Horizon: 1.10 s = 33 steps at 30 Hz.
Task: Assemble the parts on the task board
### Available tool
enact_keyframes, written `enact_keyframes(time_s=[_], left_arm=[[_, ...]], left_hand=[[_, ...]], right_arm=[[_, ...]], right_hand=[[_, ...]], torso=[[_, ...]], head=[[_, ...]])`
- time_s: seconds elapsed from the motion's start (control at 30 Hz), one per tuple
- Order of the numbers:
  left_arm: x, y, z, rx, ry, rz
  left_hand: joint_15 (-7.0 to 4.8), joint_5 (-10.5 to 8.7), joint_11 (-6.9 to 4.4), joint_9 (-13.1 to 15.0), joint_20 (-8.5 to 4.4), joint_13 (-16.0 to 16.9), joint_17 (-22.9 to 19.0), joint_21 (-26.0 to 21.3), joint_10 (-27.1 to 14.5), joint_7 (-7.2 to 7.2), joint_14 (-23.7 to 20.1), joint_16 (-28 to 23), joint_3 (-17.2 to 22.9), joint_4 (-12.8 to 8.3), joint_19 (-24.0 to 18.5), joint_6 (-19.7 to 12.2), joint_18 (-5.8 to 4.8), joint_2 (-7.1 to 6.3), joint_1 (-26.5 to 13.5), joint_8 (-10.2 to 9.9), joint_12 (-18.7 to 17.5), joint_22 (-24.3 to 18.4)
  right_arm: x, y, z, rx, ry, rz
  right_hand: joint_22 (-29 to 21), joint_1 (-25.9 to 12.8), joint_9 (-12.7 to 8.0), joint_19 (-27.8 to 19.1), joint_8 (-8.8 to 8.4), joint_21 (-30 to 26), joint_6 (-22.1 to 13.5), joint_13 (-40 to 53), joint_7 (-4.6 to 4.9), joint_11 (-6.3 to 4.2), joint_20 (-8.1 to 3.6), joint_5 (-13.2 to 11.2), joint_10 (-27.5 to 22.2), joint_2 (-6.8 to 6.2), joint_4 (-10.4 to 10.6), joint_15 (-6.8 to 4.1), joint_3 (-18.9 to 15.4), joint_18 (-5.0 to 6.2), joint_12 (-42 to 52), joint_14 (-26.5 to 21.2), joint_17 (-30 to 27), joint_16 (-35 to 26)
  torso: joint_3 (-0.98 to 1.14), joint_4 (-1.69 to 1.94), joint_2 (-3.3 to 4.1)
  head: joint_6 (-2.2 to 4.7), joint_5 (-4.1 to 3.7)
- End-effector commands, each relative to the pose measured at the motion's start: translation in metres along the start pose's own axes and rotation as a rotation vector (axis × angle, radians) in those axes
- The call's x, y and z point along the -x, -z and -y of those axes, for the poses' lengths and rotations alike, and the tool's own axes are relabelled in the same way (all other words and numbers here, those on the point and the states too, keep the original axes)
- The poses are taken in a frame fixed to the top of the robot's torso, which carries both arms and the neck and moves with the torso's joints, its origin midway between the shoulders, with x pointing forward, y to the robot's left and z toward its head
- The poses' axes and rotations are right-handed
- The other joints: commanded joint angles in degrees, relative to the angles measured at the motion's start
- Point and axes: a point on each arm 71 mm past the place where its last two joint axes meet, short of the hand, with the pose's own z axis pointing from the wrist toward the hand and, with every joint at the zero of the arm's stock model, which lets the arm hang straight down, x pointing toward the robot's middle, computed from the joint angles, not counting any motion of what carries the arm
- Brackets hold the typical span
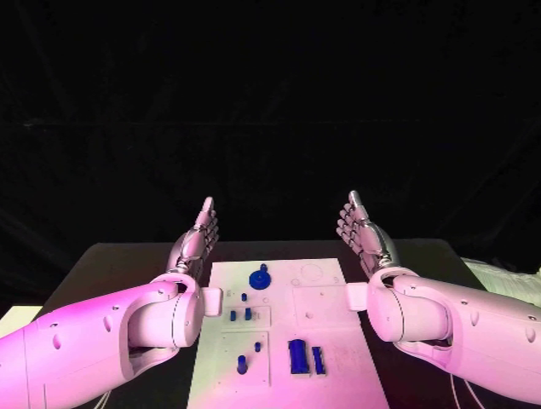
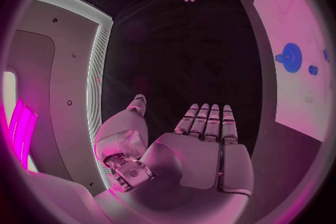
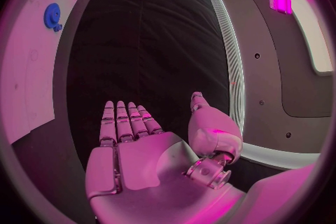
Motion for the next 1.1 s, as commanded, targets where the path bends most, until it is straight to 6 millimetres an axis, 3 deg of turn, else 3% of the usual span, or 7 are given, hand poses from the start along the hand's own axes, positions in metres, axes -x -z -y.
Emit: enact_keyframes(time_s=[0.03, 0.6, 0.67, 0.7, 0.8, 0.83, 1.1], left_arm=[[0.0002, 0.0005, 0.0039, -0.048, -0.027, 0.018], [0.0002, 0.0005, 0.0039, -0.048, -0.027, 0.018], [0.0002, 0.0005, 0.0039, -0.048, -0.027, 0.018], [0.0002, 0.0005, 0.0039, -0.048, -0.027, 0.018], [0.0002, 0.0005, 0.0039, -0.048, -0.027, 0.018], [0.0002, 0.0005, 0.0039, -0.048, -0.027, 0.018], [0.0002, 0.0005, 0.0039, -0.048, -0.027, 0.018]], left_hand=[[-0.08, -0.38, -0.14, -0.1, -0.64, -0.1, -0.1, -0.4, -4.1, -0.28, -3.8, -1.1, -5.0, 0.0, -3.3, -3.9, -0.86, 0.02, -5.7, -0.4, -0.3, -5.5], [-0.08, -0.38, -0.14, -0.1, -0.64, -0.1, -0.1, -0.4, -8.3, -0.28, -7.8, -1.1, -5.0, 0.0, -10.2, -8.0, -0.86, 0.02, -11.6, -0.4, -0.3, -5.5], [-0.08, -0.38, -0.14, -0.1, -0.64, -0.1, -0.1, -0.4, -8.7, -0.28, -12.0, -1.1, -5.0, 0.0, -10.2, -8.4, -0.86, 0.02, -12.1, -0.4, -0.3, -5.5], [-0.08, -0.38, -0.14, -0.1, -0.64, -0.1, -0.1, -0.4, -8.8, -0.28, -12.0, -1.1, -5.0, 0.0, -10.2, -12.4, -0.86, 0.02, -12.2, -0.4, -0.3, -5.5], [-0.08, -0.38, -0.14, -0.1, -0.64, -0.1, -0.1, -0.4, -12.9, -0.28, -12.0, -1.1, -5.0, 0.0, -10.2, -12.4, -0.86, 0.02, -12.9, -0.4, -0.3, -5.5], [-0.08, -0.38, -0.14, -0.1, -0.64, -0.1, -0.1, -0.4, -12.9, -0.28, -12.0, -1.1, -5.0, 0.0, -10.2, -12.4, -0.86, 0.02, -17.9, -0.4, -0.3, -5.5], [-0.08, -0.38, -0.14, -0.1, -0.64, -0.1, -0.1, -0.4, -12.9, -0.28, -12.0, -1.1, -5.0, 0.0, -10.2, -12.4, -0.86, 0.02, -17.9, -0.4, -0.3, -5.5]], right_arm=[[0.0005, 0.0004, -0.0015, 0.019, -0.003, 0.016], [0.0005, 0.0004, -0.0015, 0.019, -0.003, 0.016], [0.0005, 0.0004, -0.0015, 0.019, -0.003, 0.016], [0.0005, 0.0004, -0.0015, 0.019, -0.003, 0.016], [0.0005, 0.0004, -0.0015, 0.019, -0.003, 0.016], [0.0005, 0.0004, -0.0015, 0.019, -0.003, 0.016], [0.0005, 0.0004, -0.0015, 0.019, -0.003, 0.016]], right_hand=[[-0.1, -6.0, -0.2, -4.3, -0.41, -0.4, -4.0, -0.2, -0.26, -0.07, -0.43, -0.5, -4.5, -0.02, 0.1, -0.01, -0.6, -1.66, -0.4, -4.6, -0.7, -0.2], [-0.1, -12.6, -0.2, -9.1, -0.41, -0.4, -8.2, -0.2, -0.26, -0.07, -0.43, -0.5, -9.4, -0.02, 0.1, -0.01, -0.6, -1.66, -0.4, -9.8, -0.7, -0.2], [-0.1, -18.9, -0.2, -13.6, -0.41, -0.4, -12.4, -0.2, -0.26, -0.07, -0.43, -0.5, -14.0, -0.02, 0.1, -0.01, -0.6, -1.66, -0.4, -14.6, -0.7, -0.2], [-0.1, -18.9, -0.2, -13.6, -0.41, -0.4, -12.4, -0.2, -0.26, -0.07, -0.43, -0.5, -14.0, -0.02, 0.1, -0.01, -0.6, -1.66, -0.4, -14.6, -0.7, -0.2], [-0.1, -18.9, -0.2, -13.6, -0.41, -0.4, -12.4, -0.2, -0.26, -0.07, -0.43, -0.5, -14.0, -0.02, 0.1, -0.01, -0.6, -1.66, -0.4, -14.6, -0.7, -0.2], [-0.1, -18.9, -0.2, -13.6, -0.41, -0.4, -12.4, -0.2, -0.26, -0.07, -0.43, -0.5, -14.0, -0.02, 0.1, -0.01, -0.6, -1.66, -0.4, -14.6, -0.7, -0.2], [-0.1, -18.9, -0.2, -13.6, -0.41, -0.4, -12.4, -0.2, -0.26, -0.07, -0.43, -0.5, -14.0, -0.02, 0.1, -0.01, -0.6, -1.66, -0.4, -14.6, -0.7, -0.2]], torso=[[-0.01, 0.0, -0.01], [-0.01, 0.0, -0.01], [-0.01, 0.0, -0.01], [-0.01, 0.0, -0.01], [-0.01, 0.0, -0.01], [-0.01, 0.0, -0.01], [-0.01, 0.0, -0.01]], head=[[0.0, 0.0], [0.0, 0.0], [0.0, 0.0], [0.0, 0.0], [0.0, 0.0], [0.0, 0.0], [0.0, 0.0]])
